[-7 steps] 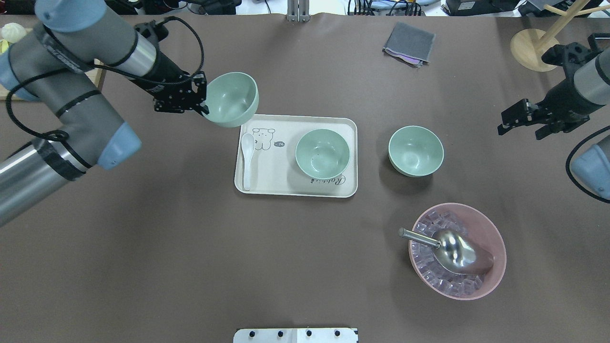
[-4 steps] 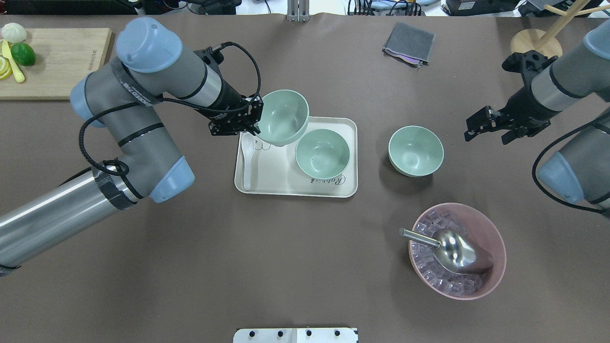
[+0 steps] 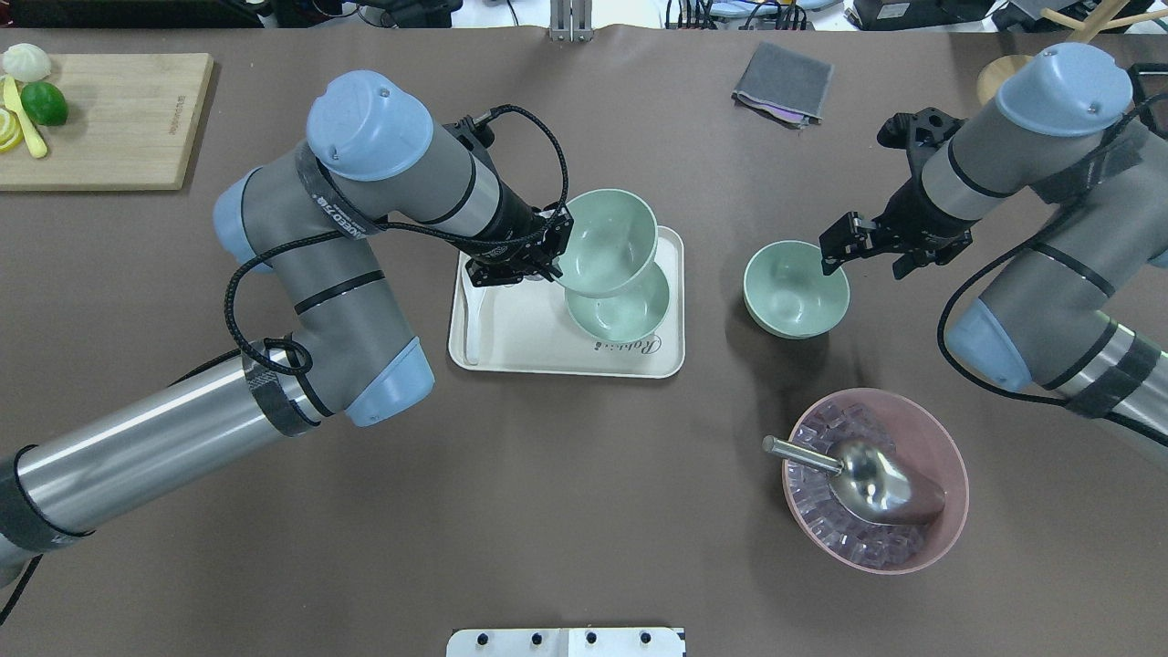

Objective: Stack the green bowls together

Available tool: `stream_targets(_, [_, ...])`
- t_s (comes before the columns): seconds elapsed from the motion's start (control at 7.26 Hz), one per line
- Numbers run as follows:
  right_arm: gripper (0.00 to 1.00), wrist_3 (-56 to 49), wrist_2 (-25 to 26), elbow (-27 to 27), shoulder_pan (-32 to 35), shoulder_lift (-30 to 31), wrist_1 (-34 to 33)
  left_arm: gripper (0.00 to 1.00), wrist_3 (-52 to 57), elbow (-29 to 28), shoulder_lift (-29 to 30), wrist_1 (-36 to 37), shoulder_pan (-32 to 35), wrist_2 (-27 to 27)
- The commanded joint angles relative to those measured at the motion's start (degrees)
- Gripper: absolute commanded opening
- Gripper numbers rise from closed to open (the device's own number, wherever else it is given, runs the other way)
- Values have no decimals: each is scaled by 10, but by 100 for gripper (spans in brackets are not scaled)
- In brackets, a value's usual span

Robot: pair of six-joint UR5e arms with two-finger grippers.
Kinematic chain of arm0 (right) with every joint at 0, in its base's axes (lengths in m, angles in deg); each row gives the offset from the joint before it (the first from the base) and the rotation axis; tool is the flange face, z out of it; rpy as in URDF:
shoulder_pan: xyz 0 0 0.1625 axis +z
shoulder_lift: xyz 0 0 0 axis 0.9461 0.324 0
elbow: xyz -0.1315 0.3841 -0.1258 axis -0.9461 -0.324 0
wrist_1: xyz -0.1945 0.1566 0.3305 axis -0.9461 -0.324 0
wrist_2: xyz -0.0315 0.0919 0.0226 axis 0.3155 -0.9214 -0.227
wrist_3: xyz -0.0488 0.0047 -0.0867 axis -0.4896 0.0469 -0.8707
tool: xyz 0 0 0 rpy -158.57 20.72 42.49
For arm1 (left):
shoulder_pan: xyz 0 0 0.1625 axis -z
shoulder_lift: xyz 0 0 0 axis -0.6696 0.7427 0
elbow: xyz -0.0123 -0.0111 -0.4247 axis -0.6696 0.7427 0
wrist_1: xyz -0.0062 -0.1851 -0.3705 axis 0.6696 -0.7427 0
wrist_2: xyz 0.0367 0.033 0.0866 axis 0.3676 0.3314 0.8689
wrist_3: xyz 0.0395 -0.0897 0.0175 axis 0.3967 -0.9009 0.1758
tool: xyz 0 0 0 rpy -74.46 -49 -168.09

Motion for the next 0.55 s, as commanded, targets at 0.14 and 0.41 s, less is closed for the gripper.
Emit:
stream_targets(0.14, [100,1,10,-22,-14,-11,-1,0,3,-10,7,-23,-15,13])
stream_targets(0.41, [100,1,10,-28,-15,-11,6,0,2,-43,7,-75,-16,14])
